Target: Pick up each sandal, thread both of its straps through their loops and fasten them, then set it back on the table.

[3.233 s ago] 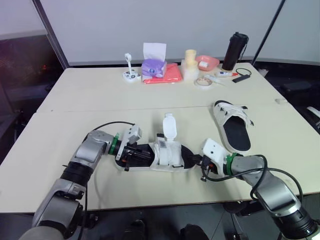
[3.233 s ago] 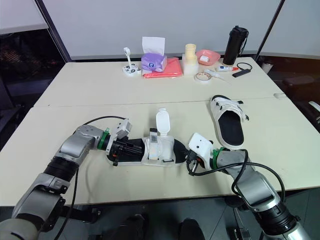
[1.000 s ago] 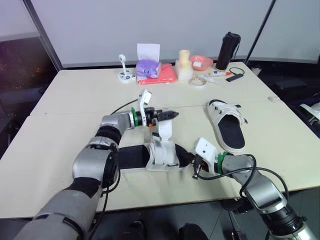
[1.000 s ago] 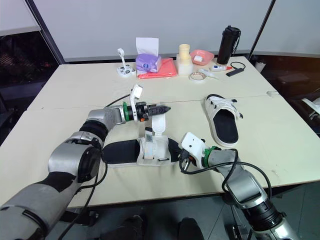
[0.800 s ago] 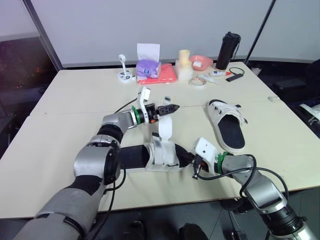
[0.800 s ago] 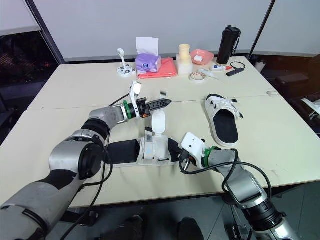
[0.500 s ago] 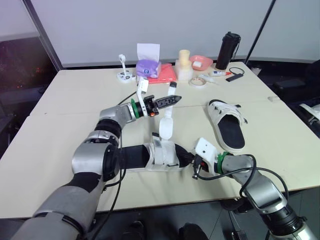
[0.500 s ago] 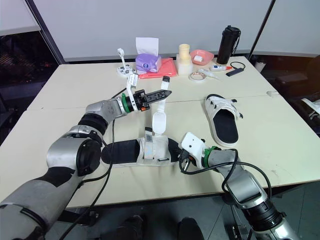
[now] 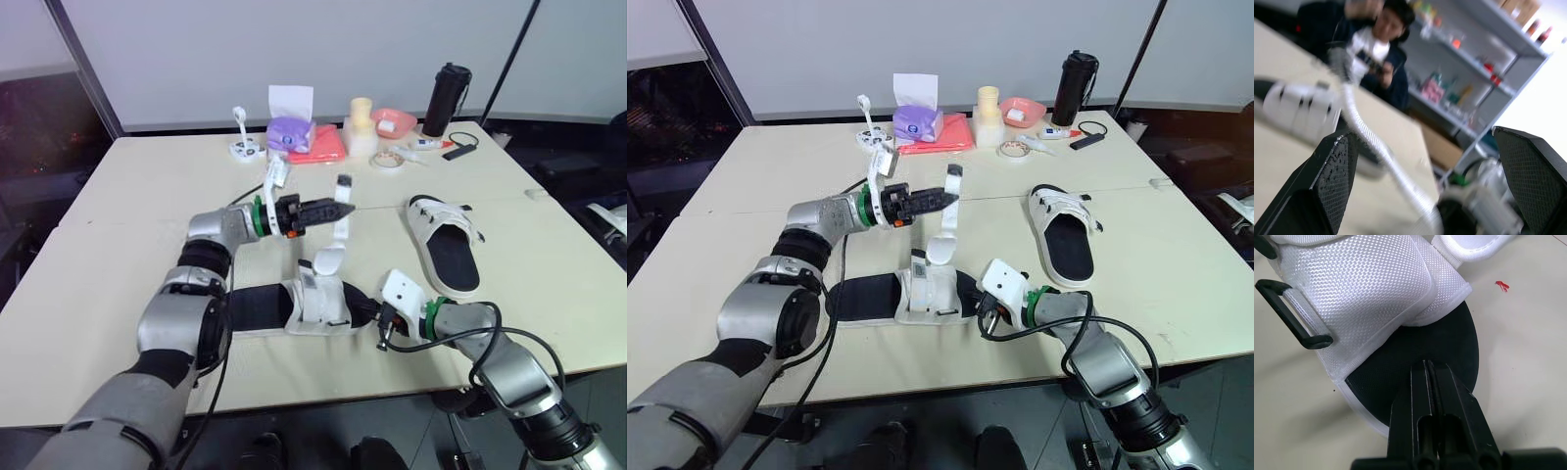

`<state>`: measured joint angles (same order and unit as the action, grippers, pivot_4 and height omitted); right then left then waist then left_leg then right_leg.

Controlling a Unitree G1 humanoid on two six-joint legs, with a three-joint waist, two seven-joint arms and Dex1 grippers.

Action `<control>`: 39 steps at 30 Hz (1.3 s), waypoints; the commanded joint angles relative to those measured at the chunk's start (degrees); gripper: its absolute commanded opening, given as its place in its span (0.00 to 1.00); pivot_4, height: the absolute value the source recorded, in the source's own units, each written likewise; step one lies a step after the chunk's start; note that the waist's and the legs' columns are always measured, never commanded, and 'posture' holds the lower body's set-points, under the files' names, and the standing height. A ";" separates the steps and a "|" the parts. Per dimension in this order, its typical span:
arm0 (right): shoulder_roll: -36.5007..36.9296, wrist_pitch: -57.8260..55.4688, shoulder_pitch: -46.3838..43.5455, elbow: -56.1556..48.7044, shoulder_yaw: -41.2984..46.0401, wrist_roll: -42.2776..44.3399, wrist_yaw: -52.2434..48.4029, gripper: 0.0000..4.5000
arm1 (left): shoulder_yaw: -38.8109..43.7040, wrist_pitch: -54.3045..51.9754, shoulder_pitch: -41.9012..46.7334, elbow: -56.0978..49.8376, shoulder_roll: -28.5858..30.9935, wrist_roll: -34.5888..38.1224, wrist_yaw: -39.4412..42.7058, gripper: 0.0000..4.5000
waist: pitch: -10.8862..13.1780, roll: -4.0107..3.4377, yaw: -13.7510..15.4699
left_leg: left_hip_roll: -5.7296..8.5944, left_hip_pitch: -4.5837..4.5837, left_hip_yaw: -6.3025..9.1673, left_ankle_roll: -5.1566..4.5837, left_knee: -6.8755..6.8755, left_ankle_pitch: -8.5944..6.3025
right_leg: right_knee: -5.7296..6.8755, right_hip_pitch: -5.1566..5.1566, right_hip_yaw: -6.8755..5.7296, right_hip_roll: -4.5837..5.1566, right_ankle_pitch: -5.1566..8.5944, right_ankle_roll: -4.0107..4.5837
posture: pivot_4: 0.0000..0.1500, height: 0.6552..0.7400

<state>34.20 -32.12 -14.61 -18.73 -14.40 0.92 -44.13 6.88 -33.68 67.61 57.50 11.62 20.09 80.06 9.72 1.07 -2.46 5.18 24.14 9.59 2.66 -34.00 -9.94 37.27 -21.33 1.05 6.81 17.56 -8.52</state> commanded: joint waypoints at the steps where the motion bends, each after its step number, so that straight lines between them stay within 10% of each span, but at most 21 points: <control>1: 0.43 -1.38 1.71 2.48 -2.47 -0.48 -0.74 0.00 | -1.37 1.97 0.38 -2.86 -0.22 -0.46 0.55 0.98 | 0.00 0.00 0.02 | 0.00 0.00 0.00 0.00 0.00 0.00 | 0.00 0.00 0.00 0.00 0.00 0.00 | 1.00 1.00; 6: 0.46 -1.35 1.73 2.46 -2.35 -0.51 -0.65 0.00 | -1.88 1.67 0.15 -2.86 -0.42 -0.17 0.50 0.80 | 0.00 0.00 -0.02 | 0.00 0.00 0.00 0.00 0.00 0.00 | 0.00 0.00 0.00 0.00 0.00 0.00 | 1.00 1.00; 13: 0.49 -1.33 1.82 2.37 -2.32 -0.58 -0.57 0.00 | -4.00 1.63 -1.66 -6.49 -0.19 -0.33 2.73 0.04 | 0.00 -0.01 -0.01 | 0.00 0.00 0.00 0.00 0.00 0.00 | 0.00 0.00 0.01 0.00 0.00 0.00 | 1.00 1.00; 29: 1.41 -1.24 2.54 1.61 -2.42 -0.57 -0.97 0.00 | -19.33 -5.29 -23.21 -48.34 11.71 11.44 12.44 0.01 | -0.05 -0.07 0.23 | -0.08 -0.05 0.01 0.00 -0.01 0.00 | -0.01 0.02 0.16 0.03 -0.01 0.05 | 1.00 1.00; 39: 1.84 -1.30 2.54 1.36 -3.22 -0.66 -1.75 0.00 | -25.30 -2.21 -26.58 -54.39 11.34 7.24 9.60 0.01 | -0.06 -0.09 0.63 | -0.10 -0.06 -0.01 0.00 0.01 -0.01 | -0.04 0.00 0.20 0.04 -0.01 0.08 | 1.00 1.00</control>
<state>35.13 -31.92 -13.93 -19.02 -14.41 0.78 -44.26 -17.30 -36.10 40.87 5.69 22.61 27.33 89.17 9.66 0.98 -1.84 5.09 24.08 9.58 2.66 -33.97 -9.94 37.22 -21.34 1.25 6.85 17.55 -8.45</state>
